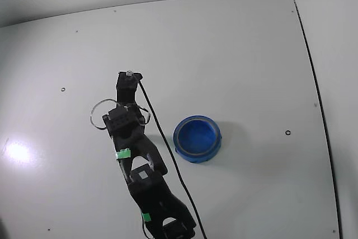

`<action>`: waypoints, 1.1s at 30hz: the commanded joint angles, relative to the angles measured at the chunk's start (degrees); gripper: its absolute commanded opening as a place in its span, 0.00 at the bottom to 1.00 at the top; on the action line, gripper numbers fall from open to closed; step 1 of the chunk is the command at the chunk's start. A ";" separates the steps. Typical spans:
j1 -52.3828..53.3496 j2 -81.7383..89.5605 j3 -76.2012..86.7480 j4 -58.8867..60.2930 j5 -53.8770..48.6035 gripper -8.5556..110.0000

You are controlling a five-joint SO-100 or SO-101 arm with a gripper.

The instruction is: Grasp a block and put it in the bin.

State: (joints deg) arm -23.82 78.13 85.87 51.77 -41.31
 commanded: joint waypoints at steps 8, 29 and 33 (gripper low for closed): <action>-0.09 19.42 14.50 -1.67 -0.35 0.23; -11.69 19.86 15.82 -1.85 7.47 0.23; -11.51 19.78 15.73 -1.85 7.03 0.23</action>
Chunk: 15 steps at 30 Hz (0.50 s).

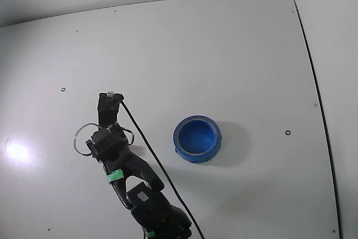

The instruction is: Grasp a block and put it in the bin.

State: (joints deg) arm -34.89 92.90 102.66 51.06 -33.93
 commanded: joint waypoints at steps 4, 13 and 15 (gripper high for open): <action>3.25 5.10 -0.26 -1.14 -4.22 0.23; 10.28 5.19 -0.18 -1.14 -6.15 0.23; 9.76 5.10 -0.09 -1.14 -6.06 0.23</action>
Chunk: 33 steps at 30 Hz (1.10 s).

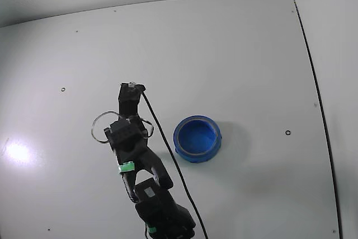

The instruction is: Grasp a block and put it in the bin.

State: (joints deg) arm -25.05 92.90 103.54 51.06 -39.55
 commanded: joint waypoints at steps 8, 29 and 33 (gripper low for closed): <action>-5.80 5.10 -1.32 -1.14 3.60 0.23; -7.91 -6.86 -1.05 -9.05 3.69 0.23; -7.91 -6.94 -1.05 -11.34 3.69 0.23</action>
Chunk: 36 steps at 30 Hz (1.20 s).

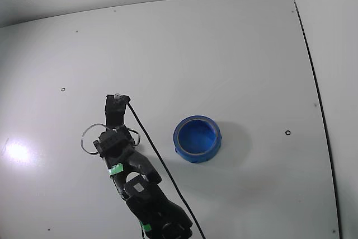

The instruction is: Grasp a block and put it in the bin.

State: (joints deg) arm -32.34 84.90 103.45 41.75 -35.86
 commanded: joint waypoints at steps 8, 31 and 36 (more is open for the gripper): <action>-0.44 0.70 -0.97 -3.34 -0.09 0.23; 8.26 0.53 -0.97 -3.52 -4.04 0.23; 8.26 0.26 -0.97 -3.52 -4.04 0.20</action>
State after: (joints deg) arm -24.70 84.02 103.54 39.02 -39.55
